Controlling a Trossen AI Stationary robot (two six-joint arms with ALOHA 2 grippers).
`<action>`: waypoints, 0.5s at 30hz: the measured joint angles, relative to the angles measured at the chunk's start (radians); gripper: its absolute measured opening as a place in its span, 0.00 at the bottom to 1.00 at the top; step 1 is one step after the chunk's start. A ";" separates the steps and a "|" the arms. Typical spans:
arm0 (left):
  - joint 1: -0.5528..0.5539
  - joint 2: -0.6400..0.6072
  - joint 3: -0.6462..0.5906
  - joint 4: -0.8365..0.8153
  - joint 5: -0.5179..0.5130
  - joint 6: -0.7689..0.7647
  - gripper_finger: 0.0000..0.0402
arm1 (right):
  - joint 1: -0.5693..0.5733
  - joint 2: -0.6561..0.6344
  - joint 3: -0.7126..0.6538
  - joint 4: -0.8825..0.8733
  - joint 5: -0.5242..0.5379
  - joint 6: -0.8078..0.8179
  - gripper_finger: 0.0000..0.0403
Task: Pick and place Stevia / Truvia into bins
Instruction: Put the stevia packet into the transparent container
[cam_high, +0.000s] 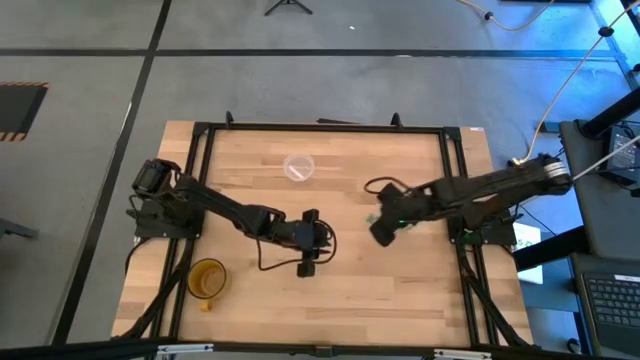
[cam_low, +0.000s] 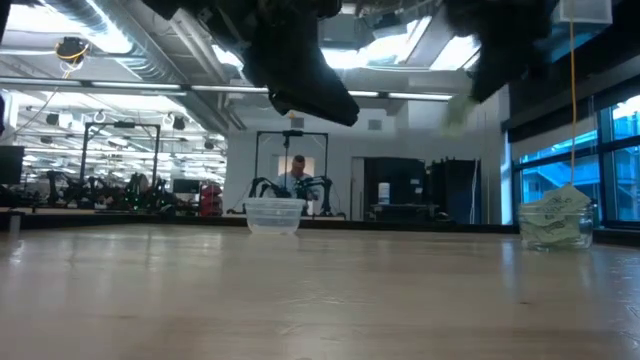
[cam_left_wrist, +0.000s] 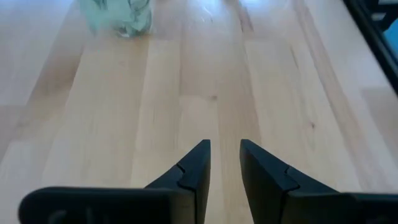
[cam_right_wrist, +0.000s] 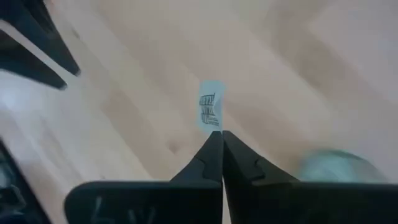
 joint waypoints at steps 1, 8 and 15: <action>0.005 -0.001 0.000 0.009 0.001 0.000 0.20 | 0.010 -0.022 0.021 -0.058 0.022 -0.004 0.00; 0.029 0.004 0.000 0.012 0.001 0.014 0.18 | 0.081 -0.051 0.105 -0.426 0.076 0.100 0.00; 0.053 0.004 0.000 0.014 0.000 0.054 0.17 | 0.116 -0.043 0.026 -0.462 0.070 0.190 0.00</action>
